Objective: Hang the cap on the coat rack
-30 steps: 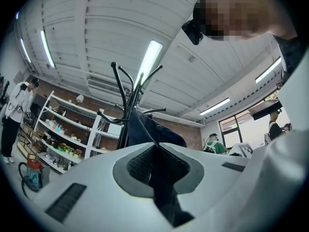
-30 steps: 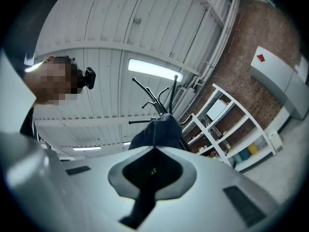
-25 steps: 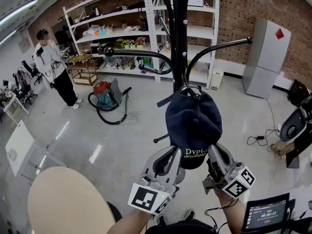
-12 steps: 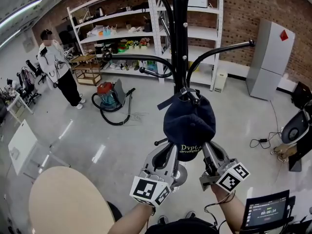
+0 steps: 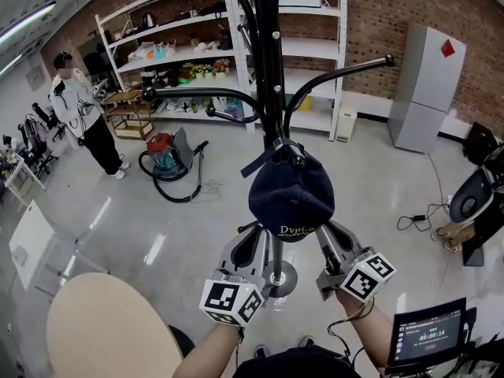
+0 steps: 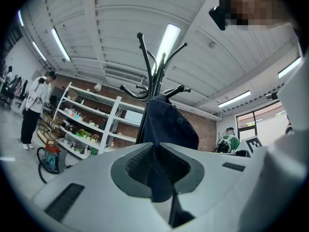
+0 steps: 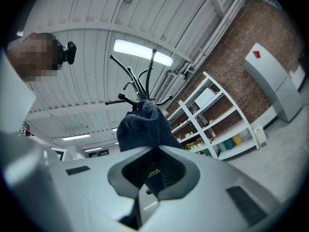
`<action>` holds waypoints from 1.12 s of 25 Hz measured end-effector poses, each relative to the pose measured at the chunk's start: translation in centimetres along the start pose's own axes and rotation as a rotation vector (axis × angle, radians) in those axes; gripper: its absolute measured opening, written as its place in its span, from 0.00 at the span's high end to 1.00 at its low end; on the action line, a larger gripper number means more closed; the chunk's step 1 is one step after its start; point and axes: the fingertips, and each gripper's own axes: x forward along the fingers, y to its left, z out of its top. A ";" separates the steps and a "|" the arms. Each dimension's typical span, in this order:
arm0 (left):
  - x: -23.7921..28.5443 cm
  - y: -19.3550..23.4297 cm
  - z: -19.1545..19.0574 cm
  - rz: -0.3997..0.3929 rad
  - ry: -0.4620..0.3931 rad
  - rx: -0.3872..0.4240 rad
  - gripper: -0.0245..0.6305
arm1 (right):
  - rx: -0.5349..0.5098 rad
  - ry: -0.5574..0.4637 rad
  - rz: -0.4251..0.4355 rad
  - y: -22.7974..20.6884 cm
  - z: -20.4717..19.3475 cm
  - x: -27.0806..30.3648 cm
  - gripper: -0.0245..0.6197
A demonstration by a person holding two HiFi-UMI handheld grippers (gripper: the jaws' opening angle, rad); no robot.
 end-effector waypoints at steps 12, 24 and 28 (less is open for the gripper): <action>-4.6 1.8 -4.4 0.028 0.083 -0.118 0.91 | -0.081 0.064 -0.081 -1.9 -1.1 -2.7 0.93; -13.2 -3.4 -15.9 -0.032 0.349 -0.181 0.91 | -0.071 0.201 -0.086 1.8 -6.3 -12.0 0.93; -14.5 -4.6 -17.2 -0.070 0.399 -0.194 0.91 | -0.095 0.225 -0.089 3.8 -7.5 -13.4 0.93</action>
